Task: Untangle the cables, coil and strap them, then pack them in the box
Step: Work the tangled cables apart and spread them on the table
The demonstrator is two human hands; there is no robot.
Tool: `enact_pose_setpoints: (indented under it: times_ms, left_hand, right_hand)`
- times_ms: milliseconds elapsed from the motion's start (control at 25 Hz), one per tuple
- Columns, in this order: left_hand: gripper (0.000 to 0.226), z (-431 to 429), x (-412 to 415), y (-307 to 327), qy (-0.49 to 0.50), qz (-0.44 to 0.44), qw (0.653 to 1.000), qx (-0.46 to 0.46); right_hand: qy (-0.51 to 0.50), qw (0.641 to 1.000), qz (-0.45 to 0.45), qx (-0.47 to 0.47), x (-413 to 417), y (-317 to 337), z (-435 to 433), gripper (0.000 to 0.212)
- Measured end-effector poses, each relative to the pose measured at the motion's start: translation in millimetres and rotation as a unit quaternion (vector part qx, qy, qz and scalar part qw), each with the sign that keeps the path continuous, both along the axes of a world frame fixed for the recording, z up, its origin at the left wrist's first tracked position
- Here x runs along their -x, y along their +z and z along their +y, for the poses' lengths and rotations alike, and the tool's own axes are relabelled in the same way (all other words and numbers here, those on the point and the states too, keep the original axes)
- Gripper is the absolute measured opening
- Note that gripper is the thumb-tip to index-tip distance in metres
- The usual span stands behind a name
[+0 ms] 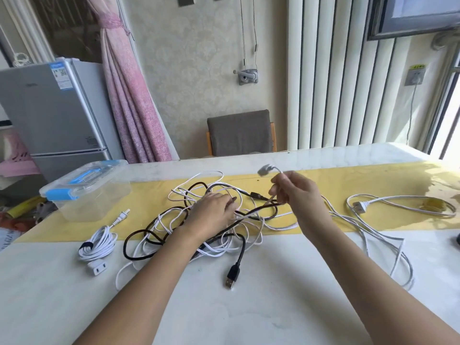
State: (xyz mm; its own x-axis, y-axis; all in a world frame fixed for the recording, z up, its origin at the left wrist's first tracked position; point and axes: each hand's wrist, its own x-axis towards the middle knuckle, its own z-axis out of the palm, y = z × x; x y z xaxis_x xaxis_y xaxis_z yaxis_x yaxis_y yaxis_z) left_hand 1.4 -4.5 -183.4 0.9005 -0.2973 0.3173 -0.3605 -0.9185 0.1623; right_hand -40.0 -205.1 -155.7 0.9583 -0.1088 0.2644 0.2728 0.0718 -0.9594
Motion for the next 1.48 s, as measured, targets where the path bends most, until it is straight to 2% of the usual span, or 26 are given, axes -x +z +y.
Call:
enact_pose_setpoints:
  times_ms: [40,120,240,360,400,480,560,640,720,840,920,1000,1040,1080,1160,1200,1320,1360,1400,1480]
  left_hand:
    - [0.025,2,-5,1,0.037,-0.021,0.999,-0.020]
    - [0.024,5,-13,1,0.085,-0.021,0.996,-0.018]
    - [0.021,2,-12,10,0.085,0.035,0.993,0.079]
    - [0.026,-2,9,24,-0.009,0.054,0.976,0.212]
    - [0.021,-3,19,28,-0.058,0.083,0.959,0.263]
    - [0.021,-7,39,34,-0.131,0.204,0.911,0.334]
    - [0.021,-9,51,36,-0.155,0.277,0.888,0.333]
    - [0.019,-10,53,39,-0.160,0.259,0.898,0.318]
    - [0.017,-7,51,44,-0.171,0.237,0.899,0.327]
    - [0.014,-6,49,54,-0.194,0.241,0.883,0.353]
    - [0.013,-7,45,62,-0.198,0.226,0.876,0.378]
    - [0.011,-3,39,69,-0.194,0.211,0.855,0.431]
    - [0.017,1,35,71,-0.201,0.225,0.823,0.481]
    - [0.023,5,31,74,-0.215,0.255,0.765,0.550]
    - [0.027,14,24,81,-0.260,0.309,0.611,0.681]
    - [0.027,18,19,84,-0.287,0.315,0.555,0.714]
    - [0.016,22,11,96,-0.356,0.323,0.432,0.763]
    - [0.015,22,11,102,-0.367,0.322,0.404,0.773]
    - [0.014,21,11,109,-0.369,0.314,0.396,0.780]
    - [0.020,21,6,127,-0.331,0.264,0.424,0.801]
  right_hand:
    - [0.015,1.000,-0.013,-0.016,2,4,-4,0.025]
    - [0.022,0.999,-0.030,0.016,7,8,-10,0.024]
    - [0.028,0.996,-0.074,0.046,11,10,-13,0.023]
    - [0.045,0.993,-0.108,0.035,14,17,-13,0.019]
    - [0.038,0.991,-0.117,0.044,15,18,-12,0.019]
    - [0.007,0.989,-0.127,0.076,15,17,-11,0.018]
    - [-0.025,0.985,-0.119,0.119,15,15,-10,0.019]
    - [-0.064,0.970,-0.095,0.215,15,13,-11,0.022]
    - [-0.085,0.940,-0.040,0.329,13,12,-15,0.031]
    - [-0.018,0.919,0.056,0.389,15,18,-19,0.053]
    - [0.081,0.932,0.070,0.346,22,25,-22,0.062]
    - [0.142,0.951,0.038,0.271,24,30,-29,0.056]
    - [0.135,0.962,0.024,0.237,22,29,-35,0.052]
    - [0.101,0.972,0.019,0.213,17,27,-41,0.047]
    - [0.020,0.978,0.034,0.206,8,19,-50,0.036]
    - [0.002,0.975,0.049,0.216,5,15,-51,0.033]
    - [-0.008,0.957,0.074,0.281,0,5,-49,0.030]
    - [-0.012,0.950,0.073,0.305,0,3,-48,0.030]
    - [-0.024,0.942,0.067,0.327,0,2,-46,0.030]
    - [-0.066,0.927,0.048,0.366,-2,-1,-43,0.029]
